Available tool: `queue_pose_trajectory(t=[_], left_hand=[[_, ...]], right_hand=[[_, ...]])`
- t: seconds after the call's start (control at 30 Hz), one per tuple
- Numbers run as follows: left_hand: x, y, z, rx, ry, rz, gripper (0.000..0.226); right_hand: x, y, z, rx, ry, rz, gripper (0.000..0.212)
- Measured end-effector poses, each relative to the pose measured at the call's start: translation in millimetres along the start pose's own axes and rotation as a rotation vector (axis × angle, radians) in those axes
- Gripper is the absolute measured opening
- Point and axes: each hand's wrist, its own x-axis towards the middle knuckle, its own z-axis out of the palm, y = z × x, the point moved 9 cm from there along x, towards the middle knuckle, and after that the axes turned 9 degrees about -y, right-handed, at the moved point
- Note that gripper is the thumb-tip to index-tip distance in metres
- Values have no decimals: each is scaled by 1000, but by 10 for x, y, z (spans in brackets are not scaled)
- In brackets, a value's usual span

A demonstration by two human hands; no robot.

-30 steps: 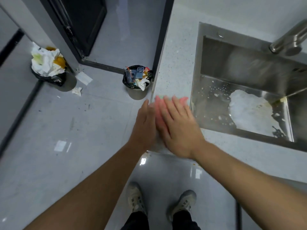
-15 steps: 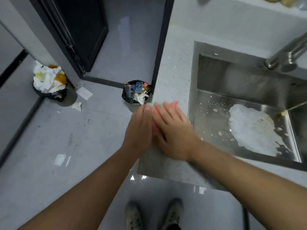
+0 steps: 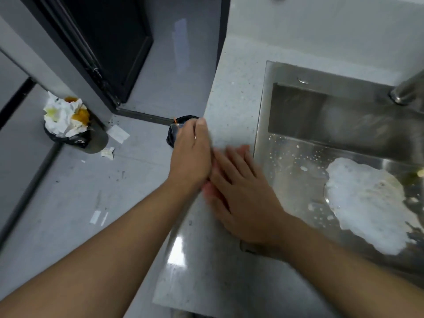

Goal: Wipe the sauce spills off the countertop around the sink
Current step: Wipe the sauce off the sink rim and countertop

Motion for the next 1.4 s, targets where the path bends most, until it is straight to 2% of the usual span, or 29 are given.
queue_pose_trajectory(t=[0.07, 0.17, 0.27, 0.33, 0.4, 0.47, 0.53, 0.6, 0.7, 0.77, 0.87, 0.93, 0.97, 1.03, 1.1, 1.17, 1.2, 1.3, 1.4], left_hand=[[126, -32, 39, -4, 18, -56, 38], [164, -1, 137, 69, -12, -54, 34], [110, 26, 188, 164, -50, -14, 32], [117, 16, 190, 123, -56, -1, 36], [158, 38, 155, 66, -50, -1, 43], [175, -8, 172, 45, -91, -36, 55], [155, -93, 205, 54, -138, -83, 74], [163, -140, 231, 10, -178, -95, 76], [185, -105, 202, -28, -205, -84, 37], [255, -45, 168, 8, -205, -74, 28], [595, 113, 185, 63, -172, 24, 29], [877, 190, 244, -20, -155, 27, 55], [981, 201, 295, -26, -169, -7, 67], [1178, 156, 429, -14, -204, -66, 63], [1235, 154, 488, 46, -222, -49, 60], [1231, 145, 500, 150, -198, 16, 81], [1210, 107, 488, 140, -170, 18, 82], [1199, 74, 466, 78, -155, -2, 62], [1212, 138, 458, 29, -160, 45, 67]], right_hand=[[-21, 112, -10, 14, -11, -57, 56], [782, 864, -268, -40, 85, 149, 57], [1354, 1410, -392, 72, -34, 308, 62], [1125, 1182, -375, 53, 17, 260, 62], [558, 605, -314, -8, 86, 104, 60], [59, 125, -183, 54, 2, -38, 59], [70, 169, -152, 65, -49, -104, 55], [519, 567, -195, -2, -56, -58, 55], [1474, 1484, -408, 8, -43, 231, 66], [1737, 1690, -469, 5, -58, 354, 65], [1339, 1210, -409, -65, -34, 179, 64], [911, 894, -321, 28, -97, 83, 66], [825, 874, -284, 39, -140, 86, 66], [1098, 1135, -311, 1, -144, 142, 66], [1667, 1509, -439, -44, -89, 267, 66], [2141, 1804, -553, -12, -92, 376, 63], [2244, 1871, -555, 11, -112, 399, 62], [2066, 1764, -490, 22, -157, 348, 68], [1764, 1670, -560, 26, -125, 324, 81]])
